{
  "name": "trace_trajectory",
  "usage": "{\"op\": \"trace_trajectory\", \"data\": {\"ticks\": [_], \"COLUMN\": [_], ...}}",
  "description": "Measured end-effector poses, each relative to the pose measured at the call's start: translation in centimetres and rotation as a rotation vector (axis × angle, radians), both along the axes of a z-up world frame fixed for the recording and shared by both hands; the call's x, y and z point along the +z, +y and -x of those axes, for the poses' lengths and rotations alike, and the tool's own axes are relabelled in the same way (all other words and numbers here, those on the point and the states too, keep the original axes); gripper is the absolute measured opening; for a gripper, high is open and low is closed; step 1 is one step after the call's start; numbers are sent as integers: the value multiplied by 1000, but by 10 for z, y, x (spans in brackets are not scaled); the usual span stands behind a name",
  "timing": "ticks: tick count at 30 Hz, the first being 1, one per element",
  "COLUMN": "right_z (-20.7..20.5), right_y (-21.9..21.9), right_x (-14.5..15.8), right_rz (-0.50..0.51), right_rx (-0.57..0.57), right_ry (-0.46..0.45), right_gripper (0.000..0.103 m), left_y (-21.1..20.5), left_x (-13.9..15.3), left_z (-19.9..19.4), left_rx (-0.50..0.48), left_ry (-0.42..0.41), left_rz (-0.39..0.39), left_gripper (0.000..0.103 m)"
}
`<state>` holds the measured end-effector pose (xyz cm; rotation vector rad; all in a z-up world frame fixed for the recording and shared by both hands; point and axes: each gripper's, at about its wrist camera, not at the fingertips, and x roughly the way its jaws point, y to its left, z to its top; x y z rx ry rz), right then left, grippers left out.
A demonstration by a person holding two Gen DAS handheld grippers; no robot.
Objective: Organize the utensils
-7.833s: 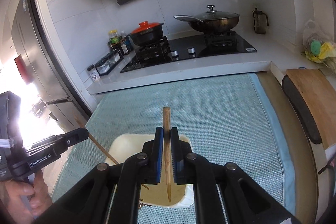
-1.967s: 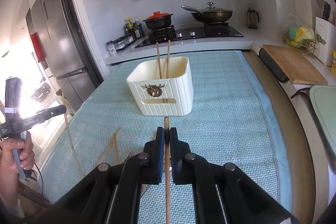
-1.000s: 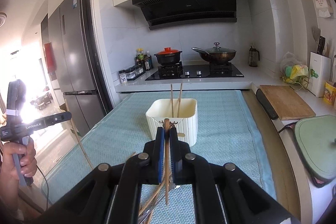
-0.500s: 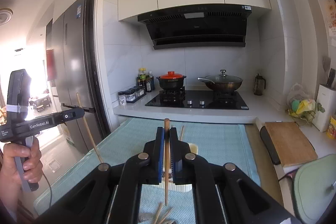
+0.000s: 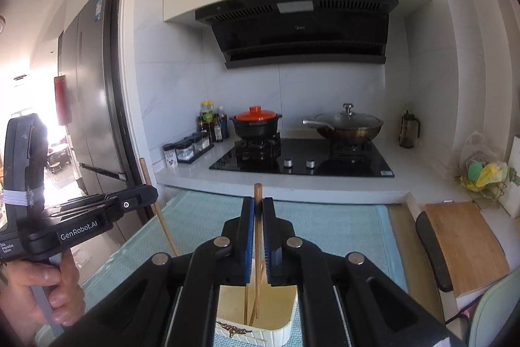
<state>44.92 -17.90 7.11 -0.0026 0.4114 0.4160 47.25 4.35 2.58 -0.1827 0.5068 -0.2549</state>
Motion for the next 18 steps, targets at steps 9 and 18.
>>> {"op": "trace_trajectory", "data": {"ticks": [9,18], "right_z": [-56,-75], "right_y": [5,11], "right_x": [-65,-76], "right_rz": [17,41], "right_rx": [9,20], "right_ry": [226,270], "right_gripper": [5,27], "left_y": [-14,-8], "left_x": [-57,-63], "left_z": [-45,-40], "left_rx": [-2,52], "left_ry": [158,162], "left_rz": [-59,-67], "left_gripper": [4,59]}}
